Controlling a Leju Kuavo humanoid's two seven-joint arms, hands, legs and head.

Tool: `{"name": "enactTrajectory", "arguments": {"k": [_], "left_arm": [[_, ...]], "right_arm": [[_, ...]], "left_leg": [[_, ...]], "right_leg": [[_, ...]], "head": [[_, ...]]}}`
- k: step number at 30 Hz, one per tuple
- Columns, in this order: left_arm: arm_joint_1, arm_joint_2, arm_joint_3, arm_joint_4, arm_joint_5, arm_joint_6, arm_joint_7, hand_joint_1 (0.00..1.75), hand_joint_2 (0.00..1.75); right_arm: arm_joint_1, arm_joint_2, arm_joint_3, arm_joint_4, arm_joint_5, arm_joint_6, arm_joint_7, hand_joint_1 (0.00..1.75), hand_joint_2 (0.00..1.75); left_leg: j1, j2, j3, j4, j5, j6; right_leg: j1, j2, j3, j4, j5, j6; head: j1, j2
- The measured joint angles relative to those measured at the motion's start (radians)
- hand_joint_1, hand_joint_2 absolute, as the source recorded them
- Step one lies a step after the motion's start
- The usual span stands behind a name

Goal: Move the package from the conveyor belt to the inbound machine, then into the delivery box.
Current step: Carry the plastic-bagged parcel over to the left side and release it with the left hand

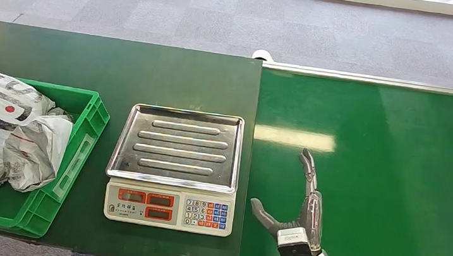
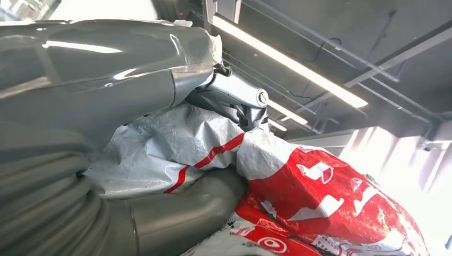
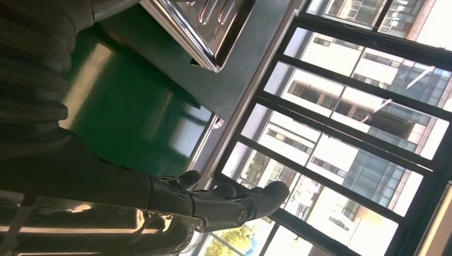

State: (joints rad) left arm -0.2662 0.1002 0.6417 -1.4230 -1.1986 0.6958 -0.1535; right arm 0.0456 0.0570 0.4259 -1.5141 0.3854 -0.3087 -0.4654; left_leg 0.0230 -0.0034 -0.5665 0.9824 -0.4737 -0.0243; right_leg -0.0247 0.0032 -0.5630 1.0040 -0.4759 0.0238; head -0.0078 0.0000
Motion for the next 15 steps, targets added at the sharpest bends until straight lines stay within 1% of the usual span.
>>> {"name": "enactTrajectory", "arguments": {"k": [2,5,7,8,9,11,12,13,15], "left_arm": [[-0.006,0.019,0.004,0.026,-0.003,0.0,0.005,1.75,1.75],[-0.013,0.036,0.007,0.053,-0.004,0.0,0.007,1.75,1.75],[-0.015,0.043,0.008,0.065,-0.008,0.0,0.01,1.73,1.75],[-0.016,0.046,0.007,0.072,-0.014,0.0,0.018,1.69,1.75],[-0.017,0.05,0.007,0.08,-0.022,0.0,0.028,1.46,1.75],[-0.019,0.059,0.007,0.098,-0.04,0.0,0.052,0.6,1.75],[-0.02,0.064,0.007,0.105,-0.045,0.0,0.06,0.2,1.75],[-0.022,0.069,0.007,0.113,-0.046,0.0,0.065,0.0,1.75],[-0.03,0.077,0.006,0.128,-0.037,0.0,0.067,0.0,1.75]], "right_arm": [[0.0,-0.001,0.003,0.0,0.0,0.0,0.001,0.0,1.75],[0.0,-0.002,0.005,0.0,0.0,-0.001,0.004,0.0,1.75],[0.0,-0.003,0.006,0.0,-0.001,-0.001,0.004,0.0,1.75],[0.0,-0.004,0.007,0.0,-0.001,-0.001,0.005,0.0,1.75],[0.0,-0.004,0.008,0.0,-0.001,-0.001,0.006,0.0,1.75],[0.0,-0.006,0.009,0.0,-0.002,-0.002,0.008,0.0,1.75],[0.0,-0.006,0.01,0.0,-0.002,-0.003,0.01,0.0,1.75],[0.0,-0.006,0.01,0.0,-0.002,-0.003,0.011,0.0,1.75],[0.0,-0.007,0.011,0.0,-0.002,-0.005,0.013,0.0,1.75]], "left_leg": [[0.0,0.0,0.0,0.0,0.0,0.0],[0.0,0.0,0.0,0.0,0.0,0.0],[0.0,0.0,0.0,0.0,0.0,0.0],[0.0,0.0,0.0,0.0,0.0,0.0],[0.0,0.0,0.0,0.0,0.0,0.0],[0.0,0.0,0.0,0.0,0.0,0.0],[0.0,0.0,0.0,0.0,0.0,0.0],[0.0,0.0,0.0,0.0,0.0,0.0],[0.0,0.0,0.0,0.0,0.0,0.0]], "right_leg": [[0.0,0.0,0.0,0.0,0.0,0.0],[0.0,0.0,0.0,0.0,0.0,0.0],[0.0,0.0,0.0,0.0,0.0,0.0],[0.0,0.0,0.0,0.0,0.0,0.0],[0.0,0.0,0.0,0.0,0.0,0.0],[0.0,0.0,0.0,0.0,0.0,0.0],[0.0,0.0,0.0,0.0,0.0,0.0],[0.0,0.0,0.0,0.0,0.0,0.0],[0.0,0.0,0.0,0.0,0.0,0.0]], "head": [[0.0,0.0],[0.0,0.0],[0.0,0.0],[0.0,0.0],[0.0,0.0],[0.0,0.0],[0.0,0.0],[0.0,0.0],[0.0,0.0]]}}
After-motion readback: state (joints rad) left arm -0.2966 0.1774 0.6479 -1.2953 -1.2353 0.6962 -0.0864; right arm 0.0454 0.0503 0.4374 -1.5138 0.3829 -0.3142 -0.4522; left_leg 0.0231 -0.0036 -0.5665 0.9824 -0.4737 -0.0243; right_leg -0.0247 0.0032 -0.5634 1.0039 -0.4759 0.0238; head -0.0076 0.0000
